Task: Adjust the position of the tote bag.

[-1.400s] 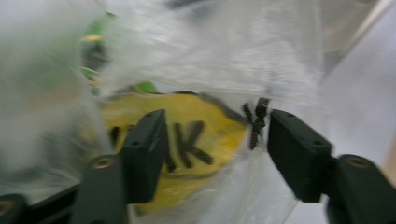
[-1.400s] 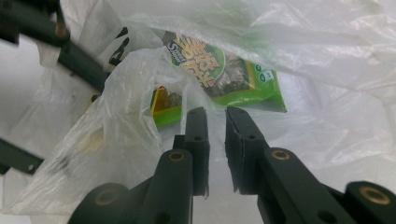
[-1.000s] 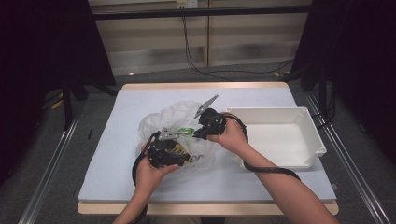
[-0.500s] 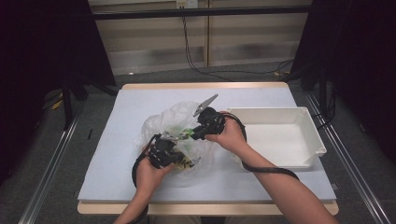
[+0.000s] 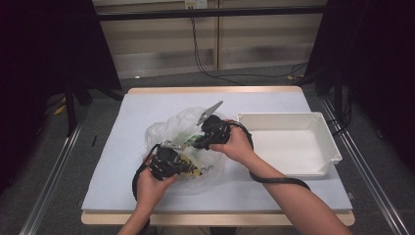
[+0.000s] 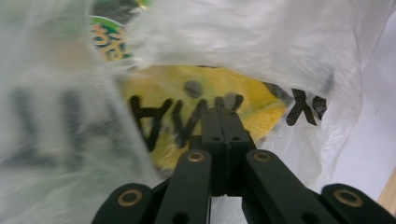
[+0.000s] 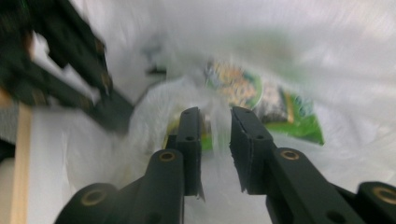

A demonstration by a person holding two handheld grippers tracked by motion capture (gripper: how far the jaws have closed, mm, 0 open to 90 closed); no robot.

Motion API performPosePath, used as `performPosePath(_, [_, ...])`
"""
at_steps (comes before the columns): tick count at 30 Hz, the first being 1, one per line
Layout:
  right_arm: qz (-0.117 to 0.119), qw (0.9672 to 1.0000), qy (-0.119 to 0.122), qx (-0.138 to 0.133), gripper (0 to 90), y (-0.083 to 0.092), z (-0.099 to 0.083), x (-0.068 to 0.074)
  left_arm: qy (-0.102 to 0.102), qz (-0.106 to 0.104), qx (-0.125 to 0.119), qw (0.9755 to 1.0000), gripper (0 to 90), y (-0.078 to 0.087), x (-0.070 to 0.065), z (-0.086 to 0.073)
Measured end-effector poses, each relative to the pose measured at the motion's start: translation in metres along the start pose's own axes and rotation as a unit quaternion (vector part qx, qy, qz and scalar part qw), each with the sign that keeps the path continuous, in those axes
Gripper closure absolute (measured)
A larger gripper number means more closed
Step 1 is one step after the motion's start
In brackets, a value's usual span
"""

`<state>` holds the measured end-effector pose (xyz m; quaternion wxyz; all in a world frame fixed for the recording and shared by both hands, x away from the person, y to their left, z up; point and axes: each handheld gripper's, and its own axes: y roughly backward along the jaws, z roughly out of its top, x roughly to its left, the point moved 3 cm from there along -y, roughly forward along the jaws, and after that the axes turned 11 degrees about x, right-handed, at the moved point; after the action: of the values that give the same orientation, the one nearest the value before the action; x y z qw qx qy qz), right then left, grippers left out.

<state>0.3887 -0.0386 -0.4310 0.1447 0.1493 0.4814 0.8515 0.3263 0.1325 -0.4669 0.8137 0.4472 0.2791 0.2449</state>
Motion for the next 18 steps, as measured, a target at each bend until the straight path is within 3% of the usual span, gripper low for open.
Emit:
performPosePath(4, [0.003,0.9996,0.004,0.028,78.1,-0.007,-0.009,-0.001,0.016,0.006,-0.014,0.9998,90.0,0.007,0.005,-0.003])
performPosePath(8, [0.004,0.9994,0.001,0.034,80.0,-0.007,-0.014,-0.003,0.029,0.009,-0.024,0.9993,90.0,0.015,0.013,-0.005])
performPosePath(16, [0.001,0.9985,0.023,0.05,80.7,-0.007,-0.02,0.0,0.049,0.005,-0.016,0.9987,90.0,0.022,0.019,-0.011])
performPosePath(18, [0.0,0.9983,0.015,0.056,80.8,-0.005,-0.023,0.001,0.05,0.003,-0.011,0.9987,90.0,0.023,0.019,-0.013])
